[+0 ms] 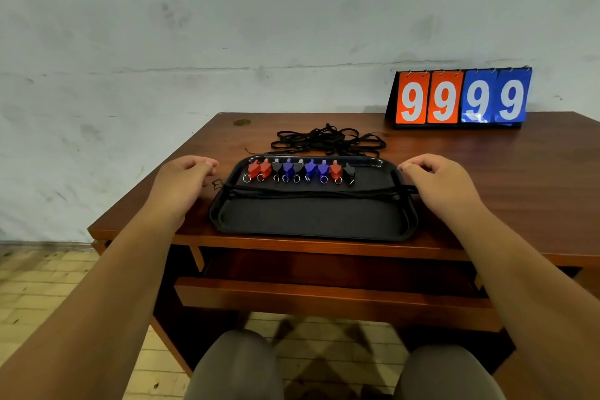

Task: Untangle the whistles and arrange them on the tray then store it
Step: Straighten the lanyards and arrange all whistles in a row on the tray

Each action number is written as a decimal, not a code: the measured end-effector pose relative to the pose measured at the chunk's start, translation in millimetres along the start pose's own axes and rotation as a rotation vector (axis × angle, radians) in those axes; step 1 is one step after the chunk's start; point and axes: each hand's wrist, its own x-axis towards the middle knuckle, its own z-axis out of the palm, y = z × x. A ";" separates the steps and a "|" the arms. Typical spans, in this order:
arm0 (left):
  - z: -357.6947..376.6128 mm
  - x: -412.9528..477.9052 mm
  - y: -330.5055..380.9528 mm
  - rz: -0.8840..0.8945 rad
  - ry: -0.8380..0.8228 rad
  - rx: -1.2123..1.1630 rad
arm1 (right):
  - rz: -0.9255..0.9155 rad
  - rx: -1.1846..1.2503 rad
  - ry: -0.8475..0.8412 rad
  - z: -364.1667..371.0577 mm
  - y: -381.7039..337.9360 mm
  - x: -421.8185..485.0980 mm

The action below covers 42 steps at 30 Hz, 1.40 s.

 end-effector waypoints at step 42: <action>144.1 108.1 92.7 0.396 -0.464 0.717 | 0.038 0.077 -0.136 28.5 11.0 96.3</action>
